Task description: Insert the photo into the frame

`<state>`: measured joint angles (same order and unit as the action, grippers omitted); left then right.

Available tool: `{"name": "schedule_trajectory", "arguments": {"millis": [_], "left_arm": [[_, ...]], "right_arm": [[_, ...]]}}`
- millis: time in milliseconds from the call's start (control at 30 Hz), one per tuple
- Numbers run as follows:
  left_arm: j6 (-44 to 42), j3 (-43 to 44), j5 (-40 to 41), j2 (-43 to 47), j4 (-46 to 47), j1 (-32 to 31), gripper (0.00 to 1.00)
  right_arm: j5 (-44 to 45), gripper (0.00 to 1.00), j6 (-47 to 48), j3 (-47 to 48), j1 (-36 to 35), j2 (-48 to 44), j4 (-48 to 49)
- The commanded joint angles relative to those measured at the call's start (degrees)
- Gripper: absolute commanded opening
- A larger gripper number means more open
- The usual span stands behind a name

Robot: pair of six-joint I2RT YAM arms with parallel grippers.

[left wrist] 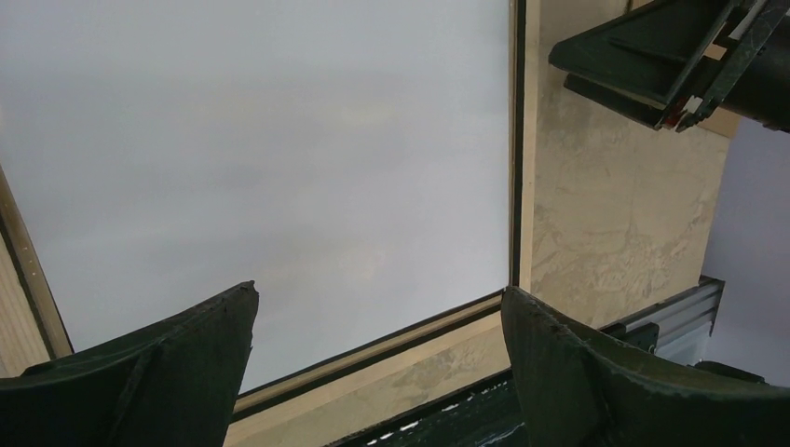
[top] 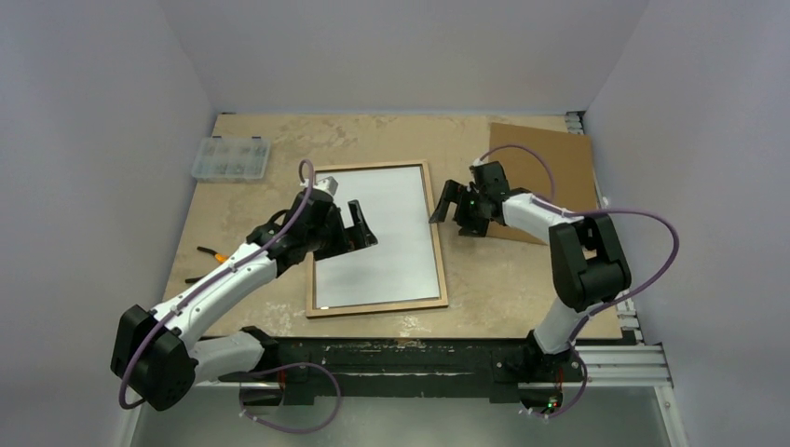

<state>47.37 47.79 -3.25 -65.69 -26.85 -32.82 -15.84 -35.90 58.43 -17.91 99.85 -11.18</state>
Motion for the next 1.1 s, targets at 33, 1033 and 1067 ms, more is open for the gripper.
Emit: {"name": "schedule_trajectory", "arguments": {"millis": [33, 1033, 1067], "left_arm": [[-0.4, 1.7, -2.9, -0.9, 4.0, -0.4, 0.99], [5.8, 55.5, -9.9, -59.6, 14.0, -15.3, 0.97], [6.3, 56.8, -9.5, -61.0, 14.0, -15.3, 0.97]], "right_arm": [[4.6, 0.98, 1.0, -1.2, 3.8, -7.8, -9.9], [33.1, 0.99, 1.9, -2.9, 46.7, -18.1, -14.4], [33.6, 0.99, 1.9, -2.8, 46.8, -17.2, -13.7]]}}
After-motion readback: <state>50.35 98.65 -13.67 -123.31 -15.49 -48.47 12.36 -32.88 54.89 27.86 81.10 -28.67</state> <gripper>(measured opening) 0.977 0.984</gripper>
